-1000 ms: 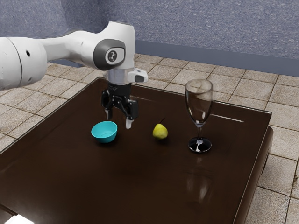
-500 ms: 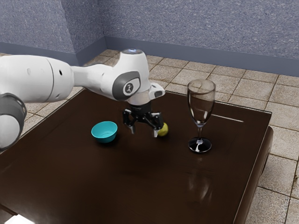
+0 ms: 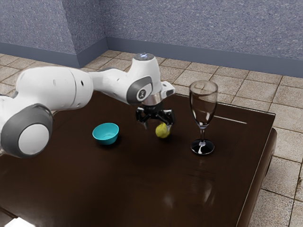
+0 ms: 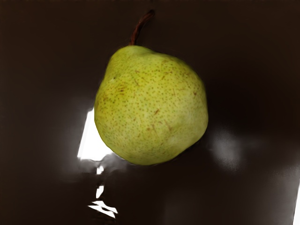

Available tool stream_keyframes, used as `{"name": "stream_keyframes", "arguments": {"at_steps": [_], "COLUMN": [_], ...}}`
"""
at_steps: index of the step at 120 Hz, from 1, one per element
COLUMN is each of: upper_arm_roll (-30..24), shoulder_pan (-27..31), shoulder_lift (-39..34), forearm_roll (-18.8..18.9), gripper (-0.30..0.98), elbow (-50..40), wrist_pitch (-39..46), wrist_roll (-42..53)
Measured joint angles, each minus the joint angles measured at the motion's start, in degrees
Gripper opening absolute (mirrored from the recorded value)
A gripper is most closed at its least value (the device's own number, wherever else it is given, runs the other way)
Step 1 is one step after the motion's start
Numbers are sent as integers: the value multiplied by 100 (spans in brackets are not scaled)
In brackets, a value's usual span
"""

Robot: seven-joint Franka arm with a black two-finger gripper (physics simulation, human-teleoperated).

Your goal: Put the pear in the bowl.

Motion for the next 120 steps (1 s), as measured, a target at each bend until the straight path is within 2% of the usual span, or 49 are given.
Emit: {"name": "stream_keyframes", "arguments": {"at_steps": [19, 32, 58, 80, 106, 120], "upper_arm_roll": [137, 150, 142, 175, 179, 192], "shoulder_pan": [43, 74, 77, 78, 78, 78], "shoulder_lift": [874, 1322, 1605, 1985, 2123, 2127], "forearm_roll": [37, 28, -170, -223, -445, -471], "gripper": [69, 69, 69, 69, 68, 52], "elbow": [1301, 1878, 2008, 2690, 2733, 2782], "wrist_pitch": [-356, -605, -798, -871, -902, -953], "wrist_roll": [128, 218, 365, 517, 647, 702]}}
